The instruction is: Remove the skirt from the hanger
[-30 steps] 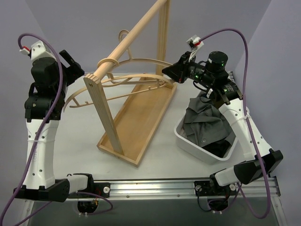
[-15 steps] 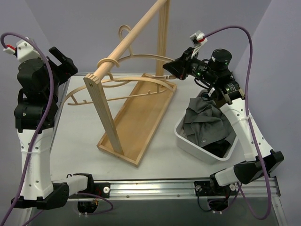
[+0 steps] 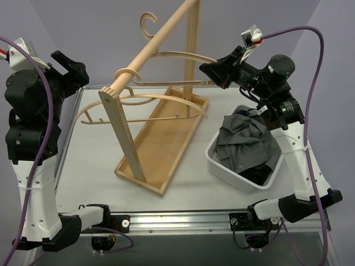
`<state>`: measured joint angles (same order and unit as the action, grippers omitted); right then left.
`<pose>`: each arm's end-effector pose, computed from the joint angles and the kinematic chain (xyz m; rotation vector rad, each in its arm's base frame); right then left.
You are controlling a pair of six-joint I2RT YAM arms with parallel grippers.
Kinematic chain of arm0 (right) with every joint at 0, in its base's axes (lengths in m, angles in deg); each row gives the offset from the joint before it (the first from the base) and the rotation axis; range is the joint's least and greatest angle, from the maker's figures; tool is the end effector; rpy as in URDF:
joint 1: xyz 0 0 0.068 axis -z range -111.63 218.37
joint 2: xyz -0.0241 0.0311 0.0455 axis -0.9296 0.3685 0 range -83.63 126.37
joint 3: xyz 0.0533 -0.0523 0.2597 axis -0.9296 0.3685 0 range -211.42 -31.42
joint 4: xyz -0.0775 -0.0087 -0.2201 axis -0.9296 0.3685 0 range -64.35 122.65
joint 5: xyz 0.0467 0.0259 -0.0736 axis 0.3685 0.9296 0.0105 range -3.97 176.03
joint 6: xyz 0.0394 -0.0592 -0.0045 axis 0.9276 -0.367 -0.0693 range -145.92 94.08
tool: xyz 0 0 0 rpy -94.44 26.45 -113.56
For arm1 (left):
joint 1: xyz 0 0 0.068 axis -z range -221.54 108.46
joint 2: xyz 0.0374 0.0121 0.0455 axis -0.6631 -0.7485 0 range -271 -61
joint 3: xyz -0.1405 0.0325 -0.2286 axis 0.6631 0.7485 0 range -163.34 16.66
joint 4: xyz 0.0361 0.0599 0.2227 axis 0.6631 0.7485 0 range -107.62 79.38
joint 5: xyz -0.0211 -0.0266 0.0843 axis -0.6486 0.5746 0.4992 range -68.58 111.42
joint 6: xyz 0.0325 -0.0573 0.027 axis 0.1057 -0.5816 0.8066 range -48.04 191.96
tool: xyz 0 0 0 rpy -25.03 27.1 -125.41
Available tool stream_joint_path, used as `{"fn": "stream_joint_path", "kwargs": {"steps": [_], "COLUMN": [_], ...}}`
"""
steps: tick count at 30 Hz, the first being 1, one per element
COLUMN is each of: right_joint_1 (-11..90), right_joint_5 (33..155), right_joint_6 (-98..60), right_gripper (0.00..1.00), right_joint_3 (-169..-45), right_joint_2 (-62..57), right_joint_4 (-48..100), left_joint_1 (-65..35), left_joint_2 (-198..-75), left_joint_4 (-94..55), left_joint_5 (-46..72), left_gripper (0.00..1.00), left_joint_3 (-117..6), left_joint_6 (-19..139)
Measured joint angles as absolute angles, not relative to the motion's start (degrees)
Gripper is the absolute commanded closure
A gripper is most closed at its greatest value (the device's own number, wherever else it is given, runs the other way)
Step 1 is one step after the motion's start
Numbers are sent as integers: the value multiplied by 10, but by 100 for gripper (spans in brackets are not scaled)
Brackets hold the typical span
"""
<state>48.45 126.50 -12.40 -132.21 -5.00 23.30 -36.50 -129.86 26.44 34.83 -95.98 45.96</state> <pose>0.2248 0.1220 0.5555 -0.7098 1.0916 0.9043 0.1707 -0.0015 0.5486 -0.4661 1.5102 -0.2402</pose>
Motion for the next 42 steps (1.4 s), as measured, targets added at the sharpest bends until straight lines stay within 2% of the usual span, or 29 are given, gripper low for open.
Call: {"fn": "stream_joint_path", "kwargs": {"steps": [7, 17, 27, 40, 42], "right_joint_1": [489, 491, 492, 492, 492], "right_joint_5": [1263, 1251, 1221, 1178, 1172], "right_joint_6": [-123, -124, -120, -90, -88], "right_gripper": [100, 100, 100, 100, 96], "right_joint_3": [-1320, -1255, -1170, -1086, -1070], "right_joint_2": [-87, -182, -229, -258, -260], "right_joint_4": [237, 250, 257, 300, 302], "left_joint_1": [-365, -365, -365, -365, -365], "left_joint_2": [-1303, -1310, -1307, -1245, -1242], "left_joint_4": [276, 306, 324, 330, 331], "left_joint_5": [323, 263, 230, 237, 238], "left_gripper": [6, 6, 6, 6, 6], "left_joint_3": [-970, -1005, -1006, -921, -902], "left_joint_6": [457, 459, 460, 472, 472]}}
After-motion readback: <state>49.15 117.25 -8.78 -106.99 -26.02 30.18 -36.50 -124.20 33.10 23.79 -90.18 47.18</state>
